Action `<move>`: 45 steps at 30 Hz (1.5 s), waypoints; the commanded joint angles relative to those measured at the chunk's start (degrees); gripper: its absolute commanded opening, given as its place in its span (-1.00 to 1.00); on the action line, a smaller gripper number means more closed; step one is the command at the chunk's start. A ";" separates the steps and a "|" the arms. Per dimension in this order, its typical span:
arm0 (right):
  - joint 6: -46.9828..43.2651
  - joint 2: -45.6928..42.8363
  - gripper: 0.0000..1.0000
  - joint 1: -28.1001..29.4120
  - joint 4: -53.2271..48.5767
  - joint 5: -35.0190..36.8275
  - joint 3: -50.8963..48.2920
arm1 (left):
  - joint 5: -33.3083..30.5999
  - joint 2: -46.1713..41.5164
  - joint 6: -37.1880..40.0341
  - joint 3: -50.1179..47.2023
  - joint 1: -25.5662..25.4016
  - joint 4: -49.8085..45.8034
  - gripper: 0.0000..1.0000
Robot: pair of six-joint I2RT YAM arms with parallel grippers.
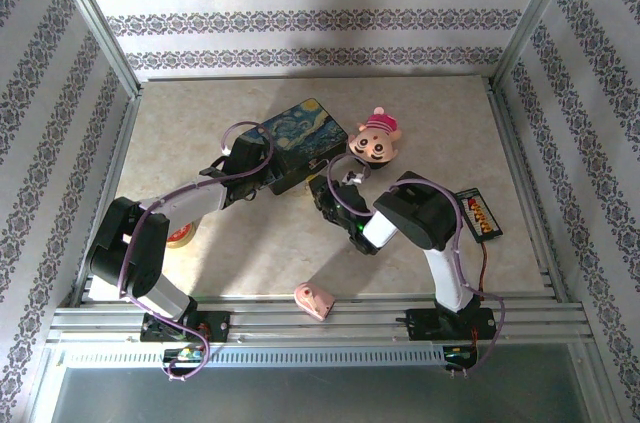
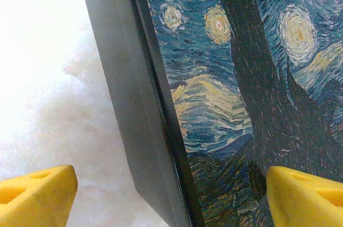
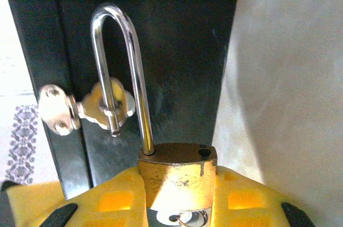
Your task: Unlock the padlock with the key
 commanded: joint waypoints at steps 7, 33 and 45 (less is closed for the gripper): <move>0.47 -0.63 -1.00 -1.35 -0.89 4.38 -1.01 | -0.65 0.20 1.22 -3.28 2.30 -7.28 0.77; -5.29 -9.28 -1.00 0.15 -9.98 -3.77 -5.12 | 0.98 -0.70 3.42 -2.75 12.21 -5.42 0.47; -22.11 -31.48 -1.00 3.53 -49.38 -3.44 -0.96 | 2.22 -1.12 3.36 -0.02 14.67 -4.83 0.49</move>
